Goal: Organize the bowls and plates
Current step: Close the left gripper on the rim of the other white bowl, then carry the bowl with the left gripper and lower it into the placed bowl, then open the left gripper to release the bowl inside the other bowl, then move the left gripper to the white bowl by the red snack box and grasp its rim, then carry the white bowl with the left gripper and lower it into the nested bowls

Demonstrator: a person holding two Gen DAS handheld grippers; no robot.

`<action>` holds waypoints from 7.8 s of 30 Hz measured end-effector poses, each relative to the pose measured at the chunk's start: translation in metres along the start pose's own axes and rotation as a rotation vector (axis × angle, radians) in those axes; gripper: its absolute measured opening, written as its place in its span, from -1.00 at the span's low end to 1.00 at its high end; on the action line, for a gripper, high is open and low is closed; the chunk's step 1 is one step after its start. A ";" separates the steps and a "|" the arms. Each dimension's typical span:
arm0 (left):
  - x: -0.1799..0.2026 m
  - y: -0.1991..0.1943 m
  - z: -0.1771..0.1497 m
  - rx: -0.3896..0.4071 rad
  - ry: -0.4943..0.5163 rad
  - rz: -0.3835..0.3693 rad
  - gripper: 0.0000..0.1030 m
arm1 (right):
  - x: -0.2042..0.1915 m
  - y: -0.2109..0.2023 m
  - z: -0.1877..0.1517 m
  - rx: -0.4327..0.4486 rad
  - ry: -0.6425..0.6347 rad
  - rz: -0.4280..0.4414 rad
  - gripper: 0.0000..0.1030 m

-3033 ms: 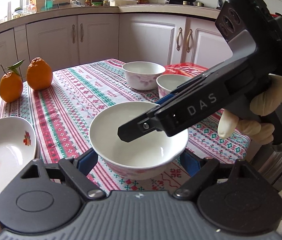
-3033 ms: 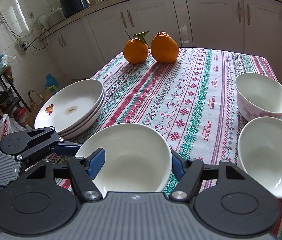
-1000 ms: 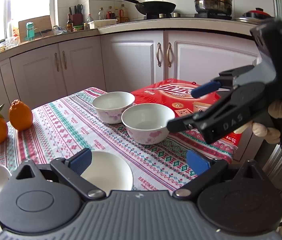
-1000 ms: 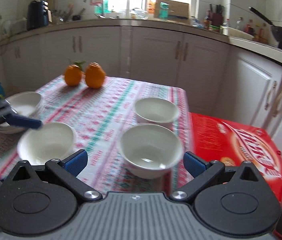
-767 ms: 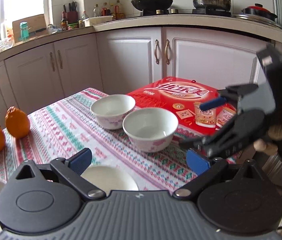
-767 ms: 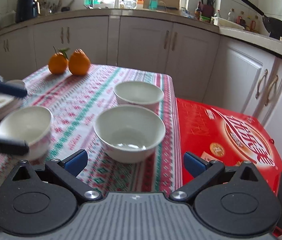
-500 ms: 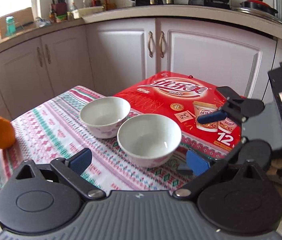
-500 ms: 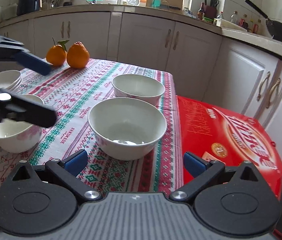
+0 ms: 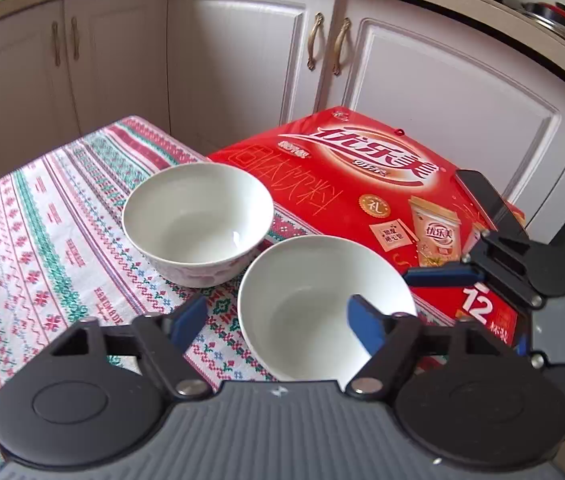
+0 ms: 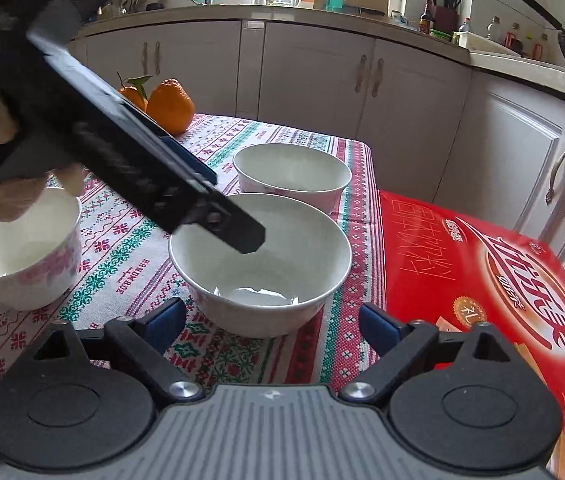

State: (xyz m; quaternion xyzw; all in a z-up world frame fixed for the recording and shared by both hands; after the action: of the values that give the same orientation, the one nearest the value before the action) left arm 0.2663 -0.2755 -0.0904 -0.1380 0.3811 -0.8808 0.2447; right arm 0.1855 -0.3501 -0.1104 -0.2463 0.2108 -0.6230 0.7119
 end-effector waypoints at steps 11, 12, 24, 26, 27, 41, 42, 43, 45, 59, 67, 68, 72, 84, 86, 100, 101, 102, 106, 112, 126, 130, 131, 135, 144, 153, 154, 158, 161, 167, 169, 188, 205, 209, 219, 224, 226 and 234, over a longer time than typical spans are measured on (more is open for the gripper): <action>-0.006 0.018 0.004 -0.040 -0.010 -0.031 0.10 | -0.002 0.002 0.003 0.002 -0.030 0.033 0.60; -0.006 0.019 0.004 -0.041 -0.012 -0.033 0.10 | -0.003 0.002 0.003 0.002 -0.035 0.034 0.59; 0.000 0.025 0.004 -0.055 0.002 -0.062 -0.03 | -0.003 0.001 0.005 0.005 -0.036 0.036 0.58; 0.001 0.023 0.004 -0.052 0.002 -0.065 -0.03 | -0.003 0.001 0.005 0.003 -0.034 0.035 0.58; 0.002 0.022 0.004 -0.053 0.006 -0.065 -0.03 | -0.004 0.000 0.004 0.001 -0.033 0.034 0.58; 0.010 -0.020 -0.007 -0.017 -0.018 -0.054 -0.03 | -0.023 -0.033 0.010 0.002 -0.030 0.076 0.58; 0.010 -0.024 -0.008 -0.013 -0.020 -0.049 -0.03 | -0.026 -0.035 0.012 0.005 -0.034 0.082 0.58; 0.011 -0.029 -0.010 -0.009 -0.022 -0.043 -0.03 | -0.029 -0.038 0.013 0.007 -0.037 0.087 0.58; 0.011 -0.039 -0.012 0.004 -0.028 -0.032 -0.03 | -0.035 -0.043 0.014 0.011 -0.047 0.097 0.58; -0.003 -0.106 -0.032 0.075 -0.085 0.048 -0.02 | -0.086 -0.065 0.032 0.055 -0.128 0.164 0.58; -0.020 -0.128 -0.055 0.085 -0.136 0.096 -0.02 | -0.116 -0.064 0.037 0.050 -0.166 0.223 0.58; -0.022 -0.130 -0.058 0.085 -0.141 0.102 -0.02 | -0.120 -0.063 0.037 0.047 -0.170 0.231 0.58; -0.029 -0.137 -0.070 0.082 -0.166 0.118 -0.02 | -0.134 -0.059 0.037 0.036 -0.185 0.259 0.58; -0.042 -0.139 -0.093 0.065 -0.200 0.130 -0.02 | -0.155 -0.045 0.032 -0.004 -0.189 0.301 0.58; -0.043 -0.138 -0.095 0.063 -0.205 0.128 -0.02 | -0.155 -0.043 0.030 -0.010 -0.188 0.303 0.58; -0.040 -0.125 -0.101 0.048 -0.170 0.134 -0.02 | -0.153 -0.036 0.024 -0.040 -0.167 0.305 0.58; -0.040 -0.125 -0.100 0.048 -0.169 0.135 -0.02 | -0.153 -0.036 0.025 -0.042 -0.165 0.306 0.58; -0.040 -0.125 -0.100 0.048 -0.168 0.136 -0.01 | -0.152 -0.035 0.024 -0.043 -0.163 0.307 0.58; -0.039 -0.124 -0.100 0.048 -0.158 0.138 -0.01 | -0.152 -0.034 0.024 -0.049 -0.157 0.310 0.58; -0.038 -0.124 -0.100 0.049 -0.154 0.136 0.04 | -0.152 -0.034 0.024 -0.050 -0.153 0.314 0.58; -0.039 -0.136 -0.096 0.093 -0.146 0.155 0.46 | -0.150 -0.041 0.027 -0.023 -0.129 0.337 0.76; -0.041 -0.147 -0.090 0.111 -0.124 0.186 0.59 | -0.145 -0.047 0.040 0.032 -0.107 0.318 0.89; -0.042 -0.149 -0.089 0.115 -0.117 0.196 0.62 | -0.142 -0.047 0.042 0.039 -0.099 0.309 0.90; -0.042 -0.157 -0.084 0.131 -0.095 0.213 0.75 | -0.134 -0.036 0.040 0.015 -0.079 0.267 0.90; -0.042 -0.153 -0.064 0.118 -0.048 0.220 0.79 | -0.110 -0.039 0.043 0.041 -0.044 0.239 0.96; -0.043 -0.124 -0.029 0.095 0.027 0.198 0.79 | -0.053 -0.028 0.053 0.061 0.005 0.110 0.99; -0.043 -0.119 -0.025 0.090 0.030 0.191 0.79 | -0.047 -0.026 0.054 0.063 0.008 0.099 0.99; -0.045 -0.096 -0.005 0.074 0.047 0.153 0.79 | -0.029 -0.012 0.058 0.059 0.012 0.062 0.99; -0.048 -0.076 0.010 0.068 0.055 0.138 0.79 | -0.018 0.004 0.060 0.049 0.006 0.038 0.99; -0.057 -0.031 0.033 0.035 0.067 0.098 0.75 | 0.002 0.037 0.065 0.021 -0.011 0.017 0.99; -0.062 -0.016 0.037 0.022 0.061 0.090 0.71 | 0.007 0.046 0.067 0.016 -0.018 0.022 0.99; -0.087 0.057 0.054 -0.065 0.028 0.005 0.19 | 0.020 0.099 0.074 -0.027 -0.042 0.051 0.69; -0.085 0.066 0.055 -0.084 0.049 -0.031 0.04 | 0.017 0.098 0.075 -0.014 -0.052 0.076 0.57; -0.082 0.063 0.055 -0.083 0.053 -0.031 0.04 | 0.016 0.096 0.075 -0.020 -0.045 0.076 0.57; -0.070 0.037 0.050 -0.067 0.058 -0.029 0.04 | 0.007 0.080 0.076 -0.032 -0.030 0.095 0.57; -0.062 0.018 0.046 -0.062 0.059 -0.011 0.04 | -0.004 0.062 0.077 -0.027 -0.031 0.107 0.57; -0.059 0.010 0.043 -0.060 0.058 -0.003 0.04 | -0.009 0.054 0.077 -0.023 -0.034 0.116 0.57; -0.041 -0.025 0.031 -0.034 0.059 0.023 0.05 | -0.028 0.020 0.073 -0.012 -0.051 0.140 0.57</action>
State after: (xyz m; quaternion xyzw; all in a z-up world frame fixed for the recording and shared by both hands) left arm 0.3064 -0.2573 -0.0535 -0.1119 0.4044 -0.8751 0.2410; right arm 0.2419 -0.3139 -0.0652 -0.2510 0.2132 -0.5640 0.7572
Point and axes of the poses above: each gripper's, at about its wrist camera, not at the fingertips, and y roughly the way its jaws point, x to its right, z to its top, the point moved 7 cm from there along y, roughly the way its jaws point, and after that the axes turned 6 degrees about y, right-handed, at the moved point
